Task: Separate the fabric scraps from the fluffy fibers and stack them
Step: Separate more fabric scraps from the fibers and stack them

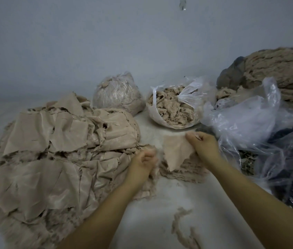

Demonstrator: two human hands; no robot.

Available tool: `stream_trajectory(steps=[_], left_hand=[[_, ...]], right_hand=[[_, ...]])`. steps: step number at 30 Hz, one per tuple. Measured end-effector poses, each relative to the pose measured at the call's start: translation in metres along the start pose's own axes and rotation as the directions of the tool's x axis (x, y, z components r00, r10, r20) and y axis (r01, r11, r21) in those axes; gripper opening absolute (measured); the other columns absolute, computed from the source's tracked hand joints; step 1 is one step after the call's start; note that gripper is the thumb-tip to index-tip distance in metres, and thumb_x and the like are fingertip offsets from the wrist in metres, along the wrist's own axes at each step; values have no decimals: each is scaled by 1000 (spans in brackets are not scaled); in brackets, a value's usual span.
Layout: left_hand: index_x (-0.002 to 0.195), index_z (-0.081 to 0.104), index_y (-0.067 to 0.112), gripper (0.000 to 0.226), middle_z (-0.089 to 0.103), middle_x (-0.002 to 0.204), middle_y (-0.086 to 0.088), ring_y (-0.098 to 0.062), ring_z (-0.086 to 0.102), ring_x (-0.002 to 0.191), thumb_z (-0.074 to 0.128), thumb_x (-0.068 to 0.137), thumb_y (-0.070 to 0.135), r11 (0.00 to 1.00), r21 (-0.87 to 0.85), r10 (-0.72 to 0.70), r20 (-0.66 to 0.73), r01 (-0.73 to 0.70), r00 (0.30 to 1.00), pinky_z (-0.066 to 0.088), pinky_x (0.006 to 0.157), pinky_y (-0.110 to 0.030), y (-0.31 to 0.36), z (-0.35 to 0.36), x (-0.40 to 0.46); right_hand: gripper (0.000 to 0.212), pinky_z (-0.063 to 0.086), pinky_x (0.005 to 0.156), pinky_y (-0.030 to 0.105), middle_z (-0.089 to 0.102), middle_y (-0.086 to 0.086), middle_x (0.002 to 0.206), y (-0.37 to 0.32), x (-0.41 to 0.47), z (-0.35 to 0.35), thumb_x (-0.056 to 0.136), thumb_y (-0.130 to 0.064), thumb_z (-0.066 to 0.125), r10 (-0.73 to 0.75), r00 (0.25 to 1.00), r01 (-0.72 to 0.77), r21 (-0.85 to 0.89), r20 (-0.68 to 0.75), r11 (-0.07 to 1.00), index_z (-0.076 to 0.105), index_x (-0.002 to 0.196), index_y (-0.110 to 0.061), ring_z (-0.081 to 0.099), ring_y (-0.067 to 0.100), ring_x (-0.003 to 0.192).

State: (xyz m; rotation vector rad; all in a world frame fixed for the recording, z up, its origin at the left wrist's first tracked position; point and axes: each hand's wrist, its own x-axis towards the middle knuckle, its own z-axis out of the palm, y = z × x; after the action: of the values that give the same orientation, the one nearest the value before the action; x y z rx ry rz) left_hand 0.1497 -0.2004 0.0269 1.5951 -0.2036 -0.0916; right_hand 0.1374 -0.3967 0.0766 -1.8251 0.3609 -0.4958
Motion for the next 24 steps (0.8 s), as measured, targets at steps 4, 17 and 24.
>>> stream_trajectory(steps=[4, 17, 24], left_hand=[[125, 56, 22, 35, 55, 124, 4, -17, 46, 112, 44, 93, 13, 448, 804, 158, 360, -392, 919, 31, 91, -20, -41, -11, -8], [81, 70, 8, 17, 60, 75, 11, 3, 55, 74, 56, 88, 1, 779, 554, 123, 325, -294, 938, 39, 71, -12, -29, -37, -39], [69, 69, 24, 39, 70, 71, 11, 2, 62, 68, 63, 80, -14, 975, 158, 131, 148, -154, 980, 45, 67, -11, -27, -35, -66]], right_hand=[[36, 42, 91, 39, 52, 9, 122, 22, -4, -10, 91, -38, 58, -130, 990, 76, -598, -47, 798, 61, 121, -17, 50, 29, 113], [27, 45, 73, 22, 60, -9, 82, 42, -106, 41, 94, -44, 51, -250, 851, 421, -315, 462, 851, 64, 92, -20, 54, 4, 75], [33, 43, 42, 19, 55, 0, 51, 21, -105, 72, 91, -34, 63, 370, 768, -452, 33, 523, 892, 59, 67, -13, 50, 11, 41]])
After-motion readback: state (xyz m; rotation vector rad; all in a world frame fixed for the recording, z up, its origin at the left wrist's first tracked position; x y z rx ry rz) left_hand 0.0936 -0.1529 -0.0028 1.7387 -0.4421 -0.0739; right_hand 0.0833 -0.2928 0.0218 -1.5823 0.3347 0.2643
